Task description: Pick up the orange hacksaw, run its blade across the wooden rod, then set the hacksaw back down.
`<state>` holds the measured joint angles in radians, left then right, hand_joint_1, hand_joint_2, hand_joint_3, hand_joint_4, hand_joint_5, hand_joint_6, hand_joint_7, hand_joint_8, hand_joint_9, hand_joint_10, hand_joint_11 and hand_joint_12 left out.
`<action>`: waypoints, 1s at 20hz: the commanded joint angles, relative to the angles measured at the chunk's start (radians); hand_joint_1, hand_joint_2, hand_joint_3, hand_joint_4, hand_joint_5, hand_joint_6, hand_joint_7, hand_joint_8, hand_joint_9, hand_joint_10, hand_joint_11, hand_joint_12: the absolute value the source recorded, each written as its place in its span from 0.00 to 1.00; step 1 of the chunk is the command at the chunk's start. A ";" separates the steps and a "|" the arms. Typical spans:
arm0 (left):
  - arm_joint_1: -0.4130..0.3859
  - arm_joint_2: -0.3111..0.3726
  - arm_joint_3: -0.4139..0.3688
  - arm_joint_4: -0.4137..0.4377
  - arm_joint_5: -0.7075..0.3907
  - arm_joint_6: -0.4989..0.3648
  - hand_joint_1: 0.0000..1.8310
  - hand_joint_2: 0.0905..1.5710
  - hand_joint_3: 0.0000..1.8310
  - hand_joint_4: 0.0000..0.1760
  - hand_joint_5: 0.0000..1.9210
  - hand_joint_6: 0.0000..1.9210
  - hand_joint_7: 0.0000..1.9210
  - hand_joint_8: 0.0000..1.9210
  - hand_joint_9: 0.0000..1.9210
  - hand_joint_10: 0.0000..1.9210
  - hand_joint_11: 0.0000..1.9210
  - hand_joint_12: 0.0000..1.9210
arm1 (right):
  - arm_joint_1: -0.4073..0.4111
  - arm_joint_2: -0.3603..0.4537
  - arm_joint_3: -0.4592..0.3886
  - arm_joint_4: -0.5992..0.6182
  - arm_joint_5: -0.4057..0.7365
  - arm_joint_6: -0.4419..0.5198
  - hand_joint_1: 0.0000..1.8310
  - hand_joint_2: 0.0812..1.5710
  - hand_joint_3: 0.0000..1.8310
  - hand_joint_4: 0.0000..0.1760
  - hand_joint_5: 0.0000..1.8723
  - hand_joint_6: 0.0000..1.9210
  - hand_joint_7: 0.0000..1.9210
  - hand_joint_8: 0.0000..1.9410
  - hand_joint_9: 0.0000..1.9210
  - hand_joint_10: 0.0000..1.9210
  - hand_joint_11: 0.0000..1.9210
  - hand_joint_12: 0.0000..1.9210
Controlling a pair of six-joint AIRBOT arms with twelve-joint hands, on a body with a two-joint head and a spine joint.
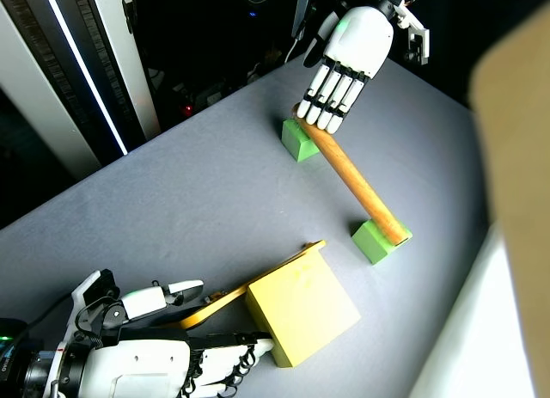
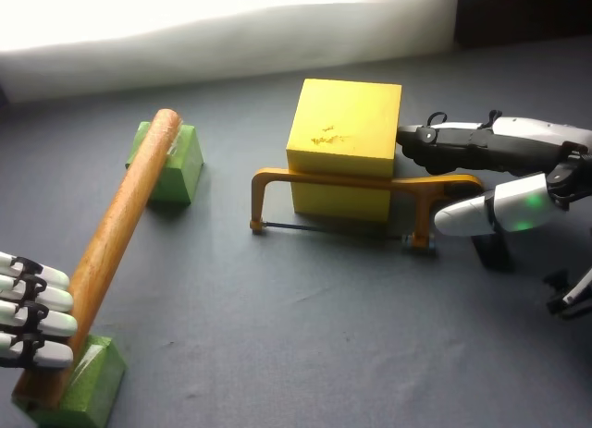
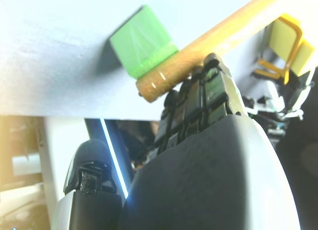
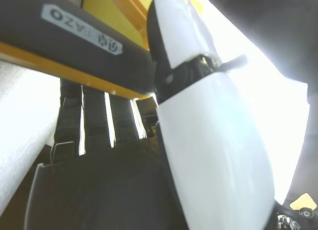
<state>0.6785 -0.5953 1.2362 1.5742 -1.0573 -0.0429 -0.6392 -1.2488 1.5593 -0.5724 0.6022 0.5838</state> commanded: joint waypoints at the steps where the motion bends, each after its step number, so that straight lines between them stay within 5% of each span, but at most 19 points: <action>1: 0.001 0.004 0.003 -0.024 -0.036 0.001 0.02 0.82 0.00 0.00 0.02 0.00 0.00 0.00 0.00 0.00 0.00 0.00 | 0.019 -0.006 -0.019 0.009 0.120 0.009 0.52 0.69 0.00 0.00 0.08 0.00 0.08 0.00 0.09 0.00 0.00 0.33; 11: 0.004 0.003 0.007 -0.024 -0.036 0.001 0.06 0.81 0.00 0.00 0.04 0.00 0.01 0.00 0.02 0.00 0.00 0.01 | 0.020 0.005 -0.035 0.009 0.113 -0.024 0.52 0.68 0.00 0.00 0.08 0.00 0.08 0.00 0.10 0.00 0.00 0.36; 15: 0.004 0.003 0.008 -0.024 -0.036 0.001 0.05 0.81 0.00 0.00 0.03 0.00 0.01 0.00 0.01 0.00 0.00 0.00 | 0.019 0.003 -0.036 0.009 0.111 -0.035 0.58 0.66 0.00 0.00 0.13 0.00 0.14 0.01 0.15 0.01 0.00 0.46; 17: 0.004 0.003 0.007 -0.024 -0.036 0.001 0.05 0.81 0.00 0.00 0.02 0.00 0.00 0.00 0.00 0.00 0.00 0.00 | 0.018 0.002 -0.037 0.009 0.111 -0.037 0.63 0.72 0.00 0.00 0.24 0.01 0.26 0.01 0.27 0.02 0.04 0.57; 19: 0.004 0.003 0.007 -0.025 -0.036 0.001 0.03 0.82 0.00 0.00 0.01 0.00 0.00 0.00 0.00 0.00 0.00 0.00 | 0.018 0.002 -0.038 0.009 0.112 -0.039 0.69 0.71 0.00 0.00 0.43 0.02 0.44 0.02 0.43 0.04 0.20 0.62; 20: 0.004 0.003 0.007 -0.025 -0.036 0.001 0.03 0.81 0.00 0.00 0.01 0.00 0.00 0.00 0.00 0.00 0.00 0.00 | 0.018 0.002 -0.039 0.009 0.112 -0.040 0.67 0.72 0.00 0.00 0.43 0.50 0.50 0.43 0.51 0.09 0.28 0.69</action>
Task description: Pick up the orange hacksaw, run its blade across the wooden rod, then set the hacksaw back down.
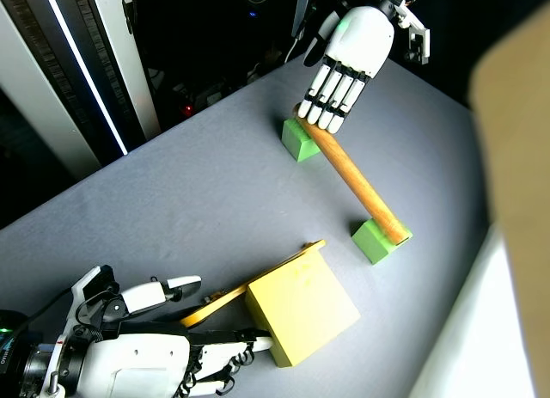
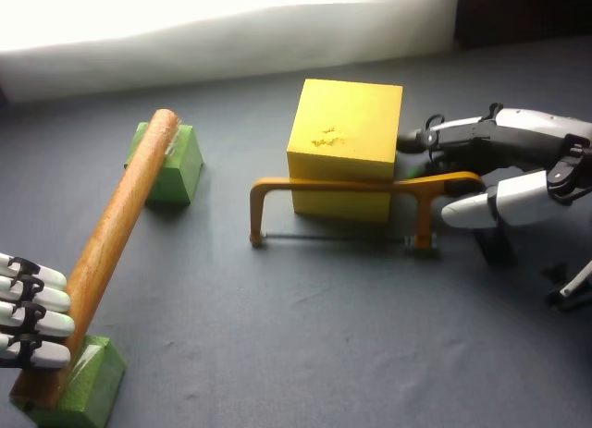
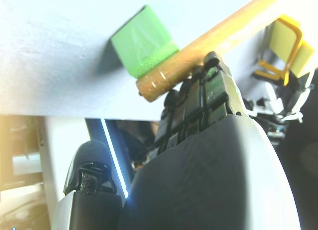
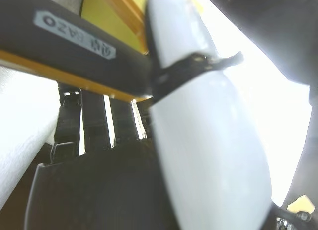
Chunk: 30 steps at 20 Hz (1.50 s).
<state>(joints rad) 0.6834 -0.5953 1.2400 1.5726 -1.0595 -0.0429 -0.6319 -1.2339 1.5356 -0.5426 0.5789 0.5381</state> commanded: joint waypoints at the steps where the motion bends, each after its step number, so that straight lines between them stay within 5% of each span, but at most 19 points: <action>1: -0.001 0.004 0.003 -0.024 -0.034 0.001 0.05 0.81 0.00 0.00 0.01 0.00 0.00 0.00 0.00 0.00 0.00 0.00 | 0.010 -0.013 -0.017 -0.021 0.136 0.001 0.73 0.72 0.00 0.00 0.38 0.60 0.49 0.51 0.49 0.57 0.34 0.74; 3: -0.001 0.004 0.001 -0.030 -0.034 0.001 0.04 0.81 0.00 0.00 0.03 0.00 0.02 0.00 0.02 0.01 0.01 0.00 | 0.007 -0.011 -0.019 -0.029 0.136 -0.005 0.75 0.71 0.00 0.00 0.43 0.51 0.50 0.54 0.50 0.68 0.42 0.78; 6: -0.001 0.004 0.001 -0.031 -0.034 0.001 0.04 0.81 0.00 0.00 0.03 0.01 0.02 0.00 0.02 0.00 0.00 0.00 | 0.007 -0.010 -0.020 -0.041 0.139 -0.005 0.69 0.69 0.00 0.00 0.51 0.46 0.56 0.54 0.55 0.56 0.48 0.74; 11: -0.001 0.006 0.000 -0.031 -0.034 0.001 0.04 0.81 0.00 0.00 0.03 0.00 0.02 0.00 0.01 0.00 0.00 0.00 | 0.011 0.008 -0.039 -0.041 0.164 -0.014 0.69 0.68 0.00 0.00 0.50 0.46 0.57 0.53 0.56 0.56 0.49 0.76; 12: -0.001 0.006 0.000 -0.035 -0.034 0.001 0.04 0.81 0.00 0.00 0.03 0.00 0.02 0.00 0.02 0.00 0.01 0.00 | 0.012 0.033 -0.063 -0.041 0.164 -0.017 0.75 0.68 0.00 0.00 0.51 0.40 0.55 0.49 0.53 0.64 0.48 0.75; 14: -0.001 0.006 -0.001 -0.035 -0.034 0.001 0.06 0.81 0.00 0.00 0.04 0.00 0.03 0.00 0.02 0.00 0.01 0.00 | 0.012 0.068 -0.092 -0.041 0.183 -0.033 0.76 0.66 0.00 0.00 0.55 0.33 0.57 0.44 0.54 0.63 0.48 0.73; 16: -0.002 0.005 -0.001 -0.035 -0.034 0.001 0.02 0.82 0.00 0.00 0.02 0.00 0.01 0.00 0.02 0.00 0.00 0.00 | 0.011 0.105 -0.124 -0.015 0.212 -0.056 0.71 0.67 0.00 0.00 0.54 0.39 0.56 0.52 0.53 0.59 0.48 0.73; 20: -0.004 0.005 -0.001 -0.035 -0.032 0.001 0.03 0.81 0.00 0.00 0.03 0.01 0.02 0.01 0.03 0.01 0.01 0.01 | 0.005 0.178 -0.230 0.186 0.227 -0.265 0.76 0.68 0.00 0.00 0.53 0.37 0.55 0.48 0.53 0.66 0.47 0.74; 21: -0.004 0.005 -0.001 -0.035 -0.032 0.001 0.04 0.82 0.00 0.00 0.03 0.00 0.02 0.00 0.02 0.00 0.01 0.01 | 0.003 0.192 -0.253 0.223 0.239 -0.318 0.70 0.68 0.00 0.00 0.53 0.41 0.56 0.53 0.52 0.60 0.47 0.75; 22: -0.004 0.005 -0.001 -0.035 -0.032 0.001 0.04 0.82 0.00 0.00 0.03 0.00 0.01 0.00 0.02 0.00 0.01 0.01 | 0.002 0.208 -0.281 0.265 0.243 -0.362 0.74 0.69 0.00 0.00 0.50 0.44 0.53 0.53 0.47 0.68 0.45 0.75; 26: -0.004 0.004 -0.001 -0.035 -0.031 0.001 0.08 0.82 0.00 0.00 0.02 0.00 0.00 0.00 0.00 0.00 0.00 0.00 | 0.002 0.252 -0.378 0.431 0.261 -0.510 0.68 0.70 0.00 0.00 0.56 0.38 0.46 0.69 0.38 0.74 0.33 0.90; 30: -0.005 0.003 -0.001 -0.035 -0.029 0.001 0.04 0.82 0.00 0.00 0.02 0.00 0.00 0.00 0.00 0.00 0.00 0.00 | 0.004 0.266 -0.429 0.542 0.284 -0.690 0.68 0.70 0.00 0.00 0.54 0.41 0.50 0.64 0.44 0.68 0.39 0.84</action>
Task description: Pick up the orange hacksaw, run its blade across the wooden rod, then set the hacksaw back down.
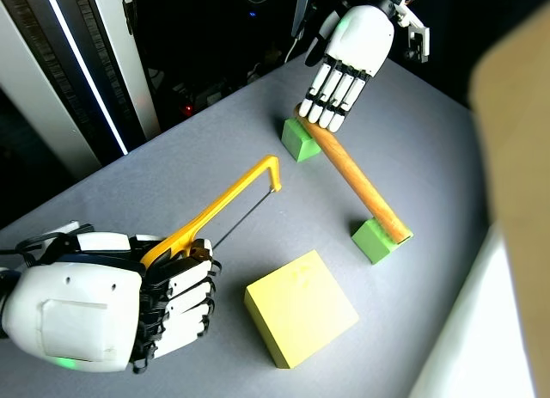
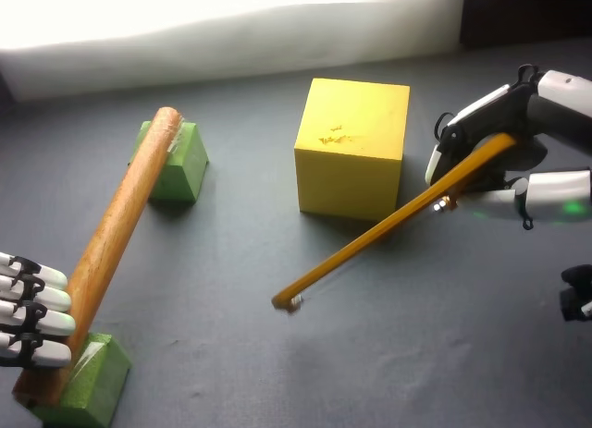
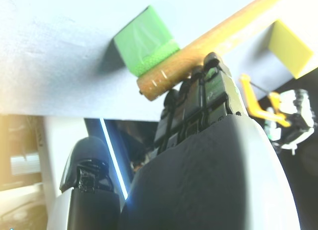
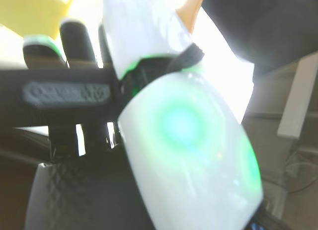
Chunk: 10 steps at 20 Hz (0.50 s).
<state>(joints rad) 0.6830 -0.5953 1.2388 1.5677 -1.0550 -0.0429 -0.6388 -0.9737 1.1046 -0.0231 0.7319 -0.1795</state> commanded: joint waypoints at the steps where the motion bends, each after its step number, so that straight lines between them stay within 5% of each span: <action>1: -0.006 0.003 0.000 -0.030 -0.034 0.001 0.03 0.83 0.00 0.00 0.01 0.00 0.00 0.00 0.00 0.00 0.00 0.00 | 0.024 0.007 -0.004 0.042 0.103 -0.008 0.73 0.71 0.00 0.00 0.49 0.47 0.50 0.59 0.43 0.72 0.40 0.82; 7: -0.007 0.003 0.000 -0.030 -0.034 0.001 0.06 0.82 0.00 0.00 0.01 0.00 0.00 0.00 0.00 0.00 0.00 0.00 | 0.026 0.019 -0.023 0.068 0.140 -0.024 0.75 0.71 0.00 0.00 0.47 0.50 0.50 0.57 0.42 0.73 0.39 0.83; 8: -0.008 0.002 0.000 -0.030 -0.034 0.001 0.06 0.82 0.00 0.00 0.02 0.00 0.00 0.00 0.00 0.00 0.00 0.00 | 0.026 0.026 -0.038 0.096 0.150 -0.042 0.76 0.69 0.00 0.00 0.52 0.40 0.53 0.51 0.48 0.70 0.42 0.80; 10: -0.007 0.002 0.000 -0.030 -0.034 0.001 0.05 0.82 0.00 0.00 0.02 0.00 0.00 0.00 0.00 0.00 0.00 0.00 | 0.026 0.040 -0.065 0.150 0.170 -0.072 0.75 0.70 0.00 0.00 0.48 0.47 0.50 0.55 0.46 0.71 0.42 0.79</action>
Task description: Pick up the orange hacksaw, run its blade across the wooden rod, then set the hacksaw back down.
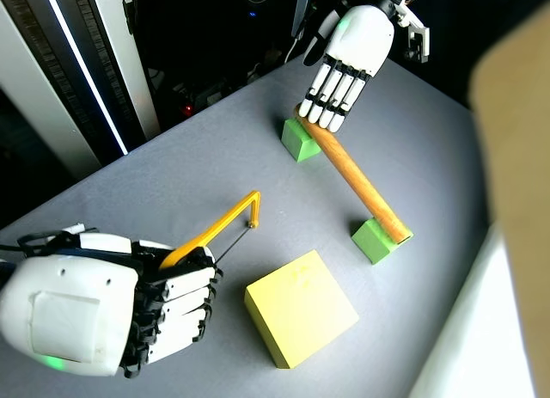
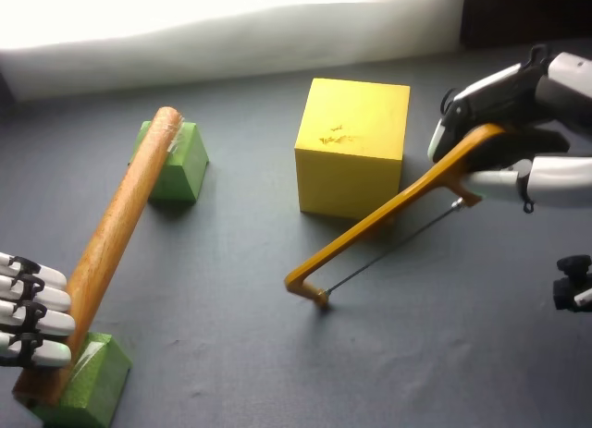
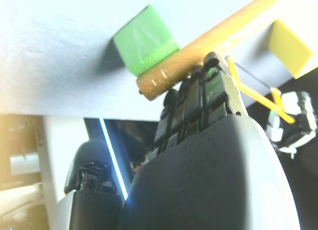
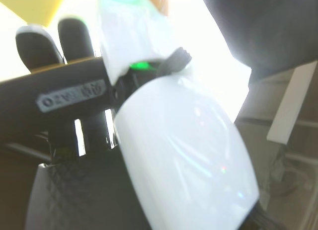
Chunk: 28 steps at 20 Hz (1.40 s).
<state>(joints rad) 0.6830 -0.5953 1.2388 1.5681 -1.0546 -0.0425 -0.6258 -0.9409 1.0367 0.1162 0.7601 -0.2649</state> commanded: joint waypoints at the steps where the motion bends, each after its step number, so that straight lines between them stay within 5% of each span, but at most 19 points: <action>1: -0.007 0.002 0.000 -0.031 -0.034 0.001 0.05 0.82 0.00 0.00 0.02 0.00 0.00 0.00 0.00 0.00 0.00 0.00 | 0.013 0.016 -0.009 0.026 0.163 -0.013 0.75 0.71 0.00 0.00 0.47 0.48 0.49 0.57 0.45 0.72 0.42 0.79; 2: -0.007 0.002 0.000 -0.031 -0.034 0.001 0.03 0.82 0.00 0.00 0.02 0.00 0.01 0.00 0.00 0.00 0.00 0.00 | 0.013 0.024 -0.020 0.045 0.180 -0.025 0.70 0.69 0.00 0.00 0.51 0.44 0.53 0.57 0.48 0.65 0.42 0.80; 7: -0.009 0.002 0.000 -0.031 -0.033 0.001 0.03 0.82 0.00 0.00 0.03 0.00 0.01 0.00 0.01 0.00 0.00 0.00 | 0.008 0.031 -0.034 0.093 0.278 -0.047 0.75 0.72 0.00 0.00 0.46 0.50 0.48 0.59 0.44 0.73 0.40 0.82; 9: -0.010 0.002 -0.002 -0.031 -0.032 0.001 0.04 0.82 0.00 0.00 0.02 0.00 0.01 0.00 0.01 0.00 0.00 0.00 | 0.007 0.027 -0.041 0.106 0.325 -0.053 0.68 0.69 0.00 0.00 0.51 0.46 0.53 0.58 0.48 0.61 0.42 0.80; 13: -0.012 0.002 -0.003 -0.031 -0.030 0.001 0.04 0.82 0.00 0.00 0.03 0.00 0.01 0.00 0.01 0.00 0.00 0.00 | -0.012 0.005 -0.099 0.249 0.496 -0.136 0.68 0.70 0.00 0.00 0.49 0.47 0.52 0.61 0.46 0.61 0.42 0.80; 18: -0.014 0.001 -0.003 -0.031 -0.029 0.001 0.05 0.82 0.00 0.00 0.02 0.00 0.01 0.00 0.01 0.00 0.00 0.00 | -0.020 -0.095 -0.129 0.383 0.704 -0.168 0.68 0.69 0.00 0.00 0.51 0.46 0.54 0.57 0.50 0.58 0.44 0.77; 28: -0.017 0.000 -0.008 -0.031 -0.027 0.001 0.06 0.81 0.00 0.00 0.02 0.00 0.01 0.00 0.02 0.00 0.01 0.00 | 0.018 -0.280 -0.192 0.542 0.848 -0.217 0.68 0.71 0.00 0.00 0.50 0.47 0.51 0.62 0.47 0.63 0.43 0.81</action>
<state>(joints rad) 0.6750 -0.5953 1.2331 1.5703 -1.0515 -0.0425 -0.6212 -1.2278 0.8474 0.7479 1.5066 -0.4984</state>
